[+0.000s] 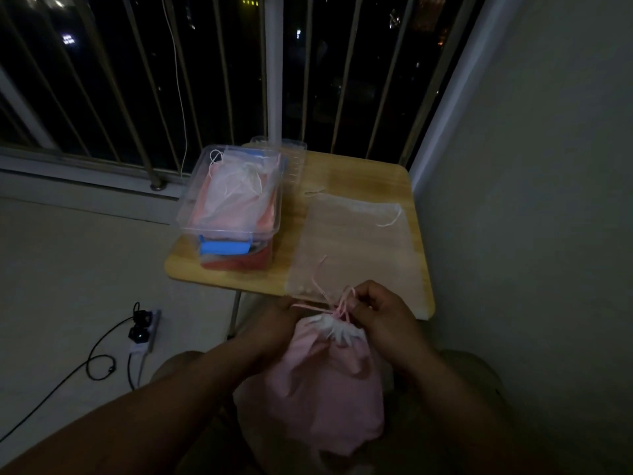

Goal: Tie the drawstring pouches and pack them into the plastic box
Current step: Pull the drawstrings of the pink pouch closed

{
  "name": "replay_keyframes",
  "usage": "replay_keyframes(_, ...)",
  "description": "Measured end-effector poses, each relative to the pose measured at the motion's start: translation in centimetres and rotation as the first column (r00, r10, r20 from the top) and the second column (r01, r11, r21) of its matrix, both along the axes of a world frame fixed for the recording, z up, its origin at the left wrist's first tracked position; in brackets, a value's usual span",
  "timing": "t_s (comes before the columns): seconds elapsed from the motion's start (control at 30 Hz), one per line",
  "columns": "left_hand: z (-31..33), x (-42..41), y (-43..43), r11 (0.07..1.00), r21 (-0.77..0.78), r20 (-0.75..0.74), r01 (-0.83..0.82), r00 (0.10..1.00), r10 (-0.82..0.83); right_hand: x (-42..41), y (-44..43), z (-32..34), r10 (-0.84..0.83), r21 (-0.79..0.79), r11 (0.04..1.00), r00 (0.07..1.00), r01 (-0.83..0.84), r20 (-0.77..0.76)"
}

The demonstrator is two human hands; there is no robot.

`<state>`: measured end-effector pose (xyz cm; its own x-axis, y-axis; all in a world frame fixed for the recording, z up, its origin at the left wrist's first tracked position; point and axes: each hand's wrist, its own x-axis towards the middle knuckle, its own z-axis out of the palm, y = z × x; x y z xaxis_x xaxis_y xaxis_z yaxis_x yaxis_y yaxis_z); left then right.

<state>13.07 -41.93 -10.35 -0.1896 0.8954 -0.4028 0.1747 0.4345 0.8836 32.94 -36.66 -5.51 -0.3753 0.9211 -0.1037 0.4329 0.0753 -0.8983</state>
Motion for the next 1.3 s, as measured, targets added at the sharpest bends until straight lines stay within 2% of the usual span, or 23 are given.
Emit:
replay_keyframes(0.03,-0.1,0.3,-0.1,1.000,0.005,0.066,-0.022,0.998,0.021,0.0,-0.1,-0.1,0.015,-0.004,1.000,1.000,-0.015,0.021)
replay_keyframes(0.1,0.1,1.3,-0.5,0.999,0.018,0.088,0.029,0.996,-0.031,0.1,-0.4,-0.6,0.023,0.000,1.000,0.999,-0.023,0.034)
replay_keyframes(0.23,0.6,1.2,-1.1,0.969,0.156,-0.174,0.193,0.971,-0.165,0.1,-0.8,-1.0,0.005,-0.006,1.000,1.000,-0.005,0.011)
replay_keyframes(0.33,1.3,1.1,-1.5,0.947,0.189,-0.190,0.260,0.956,-0.225,-0.1,-0.8,-1.1,-0.007,-0.001,1.000,1.000,0.007,0.017)
replay_keyframes(0.43,2.0,1.3,-1.5,0.985,0.157,0.081,0.068,0.993,-0.081,-0.2,-1.0,-1.0,-0.003,0.008,1.000,1.000,0.003,0.007)
replay_keyframes(0.5,2.2,1.0,-1.6,0.991,0.133,0.221,-0.026,0.975,-0.004,-0.3,-1.1,-1.0,-0.011,-0.008,1.000,1.000,0.011,-0.008)
replay_keyframes(0.53,2.2,0.9,-1.7,0.981,0.193,0.186,-0.002,0.982,-0.035,-0.3,-1.1,-1.0,-0.017,-0.011,1.000,1.000,0.017,-0.014)
replay_keyframes(0.6,2.6,1.1,-1.7,0.934,0.328,-0.072,0.140,0.990,-0.123,-0.5,-1.1,-1.1,-0.026,-0.004,1.000,0.999,0.025,-0.019)
replay_keyframes(0.67,2.5,1.9,-1.6,0.872,0.396,-0.353,0.289,0.924,-0.146,-0.7,-1.0,-1.2,-0.027,-0.002,1.000,0.999,0.027,-0.023)
replay_keyframes(0.7,2.5,2.4,-1.4,0.854,0.406,-0.443,0.326,0.887,-0.128,-0.8,-1.0,-1.2,-0.026,-0.007,1.000,0.999,0.026,-0.026)
replay_keyframes(0.8,1.8,2.5,-1.0,0.810,0.486,-0.552,0.327,0.834,-0.006,-1.1,-1.0,-1.2,-0.011,-0.007,1.000,1.000,0.011,-0.021)
replay_keyframes(0.9,2.3,3.0,-1.8,0.700,0.583,-0.646,0.413,0.758,0.090,-1.0,-0.7,-1.0,-0.043,0.041,0.998,0.999,0.042,0.016)
replay_keyframes(1.0,3.1,3.6,-3.3,0.589,0.555,-0.692,0.587,0.719,-0.065,-0.7,-0.4,-0.7,-0.070,0.028,0.997,0.997,0.071,-0.037)
replay_keyframes(1.03,3.0,3.4,-3.4,0.587,0.558,-0.666,0.586,0.739,-0.104,-0.7,-0.4,-0.6,-0.056,0.019,0.998,0.997,0.057,-0.056)
replay_keyframes(1.07,3.1,3.1,-3.2,0.624,0.595,-0.593,0.506,0.801,-0.084,-0.7,-0.4,-0.4,-0.038,0.011,0.999,0.997,0.039,-0.070)
replay_keyframes(1.13,3.2,1.9,-1.9,0.765,0.622,-0.376,0.168,0.921,0.104,-0.7,-0.3,-0.1,-0.004,-0.012,1.000,0.995,0.003,-0.104)
replay_keyframes(1.17,3.4,1.0,-0.9,0.837,0.547,-0.292,0.020,0.942,0.168,-0.6,-0.2,0.0,0.017,-0.016,1.000,0.994,-0.019,-0.108)
replay_keyframes(1.2,3.8,0.3,0.2,0.908,0.417,-0.234,-0.041,0.961,0.151,-0.5,-0.1,0.1,0.044,-0.015,0.999,0.994,-0.046,-0.104)
replay_keyframes(1.23,4.1,-0.3,1.0,0.962,0.274,-0.209,-0.017,0.975,0.077,-0.3,0.0,0.2,0.071,-0.018,0.997,0.992,-0.074,-0.105)
replay_keyframes(1.3,4.8,-1.0,2.0,0.994,0.023,-0.185,0.111,0.977,-0.105,-0.1,0.2,0.4,0.108,-0.040,0.993,0.986,-0.114,-0.128)
